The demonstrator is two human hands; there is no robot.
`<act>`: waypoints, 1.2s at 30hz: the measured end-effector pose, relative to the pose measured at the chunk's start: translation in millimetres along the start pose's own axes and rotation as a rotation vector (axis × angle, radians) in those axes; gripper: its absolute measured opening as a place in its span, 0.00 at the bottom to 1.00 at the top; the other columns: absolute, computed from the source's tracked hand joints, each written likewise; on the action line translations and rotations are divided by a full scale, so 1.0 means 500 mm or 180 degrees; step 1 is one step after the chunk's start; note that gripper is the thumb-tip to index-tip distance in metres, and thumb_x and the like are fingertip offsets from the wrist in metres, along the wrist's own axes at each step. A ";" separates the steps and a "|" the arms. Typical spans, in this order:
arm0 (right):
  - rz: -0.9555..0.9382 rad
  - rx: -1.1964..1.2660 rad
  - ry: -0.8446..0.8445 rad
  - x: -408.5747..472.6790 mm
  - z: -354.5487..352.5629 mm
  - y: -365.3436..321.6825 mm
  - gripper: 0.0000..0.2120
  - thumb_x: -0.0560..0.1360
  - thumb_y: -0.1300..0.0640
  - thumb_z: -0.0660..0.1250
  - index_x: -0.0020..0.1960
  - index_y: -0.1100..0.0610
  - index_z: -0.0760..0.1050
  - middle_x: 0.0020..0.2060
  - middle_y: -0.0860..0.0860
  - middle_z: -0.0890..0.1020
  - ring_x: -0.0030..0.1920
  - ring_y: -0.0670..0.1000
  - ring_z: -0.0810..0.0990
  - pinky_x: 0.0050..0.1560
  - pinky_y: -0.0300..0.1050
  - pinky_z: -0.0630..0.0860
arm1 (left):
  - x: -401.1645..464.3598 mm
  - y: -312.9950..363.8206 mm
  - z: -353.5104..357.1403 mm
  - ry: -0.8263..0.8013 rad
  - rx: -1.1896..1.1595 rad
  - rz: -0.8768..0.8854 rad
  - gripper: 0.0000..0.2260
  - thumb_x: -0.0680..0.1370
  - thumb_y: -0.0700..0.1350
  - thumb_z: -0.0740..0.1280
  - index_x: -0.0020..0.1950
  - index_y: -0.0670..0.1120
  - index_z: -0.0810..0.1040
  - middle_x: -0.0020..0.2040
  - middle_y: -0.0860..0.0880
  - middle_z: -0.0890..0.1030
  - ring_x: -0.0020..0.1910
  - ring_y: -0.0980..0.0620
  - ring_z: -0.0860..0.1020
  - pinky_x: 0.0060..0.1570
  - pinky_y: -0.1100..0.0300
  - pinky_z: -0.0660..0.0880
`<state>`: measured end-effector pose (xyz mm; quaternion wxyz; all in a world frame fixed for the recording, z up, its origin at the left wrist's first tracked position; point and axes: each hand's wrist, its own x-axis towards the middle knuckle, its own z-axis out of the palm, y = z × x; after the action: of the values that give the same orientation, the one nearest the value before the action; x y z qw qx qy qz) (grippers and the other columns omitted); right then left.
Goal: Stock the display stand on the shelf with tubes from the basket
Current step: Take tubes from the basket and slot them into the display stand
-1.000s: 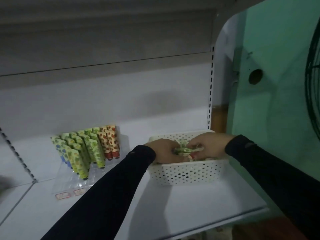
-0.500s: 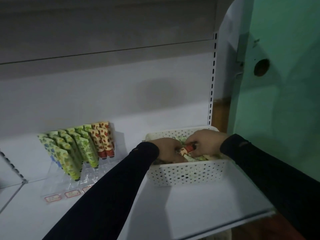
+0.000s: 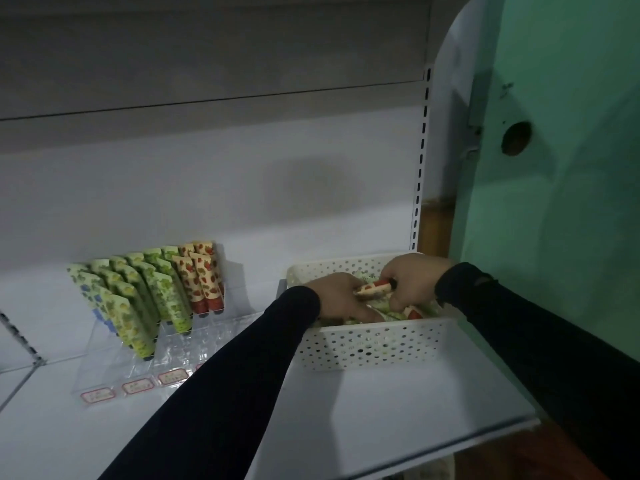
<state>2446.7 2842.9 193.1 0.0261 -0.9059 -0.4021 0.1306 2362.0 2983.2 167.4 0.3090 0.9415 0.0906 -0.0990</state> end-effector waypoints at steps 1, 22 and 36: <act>0.0000 0.0091 0.0054 0.000 0.002 0.001 0.16 0.71 0.55 0.72 0.58 0.55 0.78 0.52 0.52 0.81 0.50 0.51 0.79 0.45 0.43 0.77 | 0.001 -0.001 -0.001 -0.0024 -0.0047 -0.0054 0.18 0.72 0.55 0.75 0.56 0.47 0.79 0.42 0.53 0.82 0.40 0.54 0.79 0.39 0.63 0.74; -0.0197 0.2495 0.1405 -0.016 0.000 0.010 0.17 0.75 0.61 0.68 0.62 0.55 0.71 0.46 0.49 0.82 0.46 0.51 0.82 0.51 0.53 0.81 | -0.043 -0.033 -0.046 0.0516 -0.1282 -0.0200 0.03 0.75 0.38 0.67 0.47 0.41 0.77 0.36 0.44 0.79 0.33 0.49 0.76 0.38 0.58 0.75; -0.1119 0.3948 0.1472 -0.061 -0.055 -0.156 0.06 0.77 0.59 0.68 0.53 0.55 0.81 0.46 0.52 0.85 0.47 0.47 0.83 0.52 0.41 0.80 | -0.210 -0.071 -0.078 0.2129 -0.2285 0.0546 0.05 0.77 0.44 0.71 0.48 0.44 0.77 0.40 0.45 0.81 0.35 0.55 0.78 0.36 0.62 0.76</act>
<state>2378.0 2874.8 237.9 0.6462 -0.6492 -0.3782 0.1338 2257.5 3023.1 203.9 0.5747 0.7600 0.1353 0.2717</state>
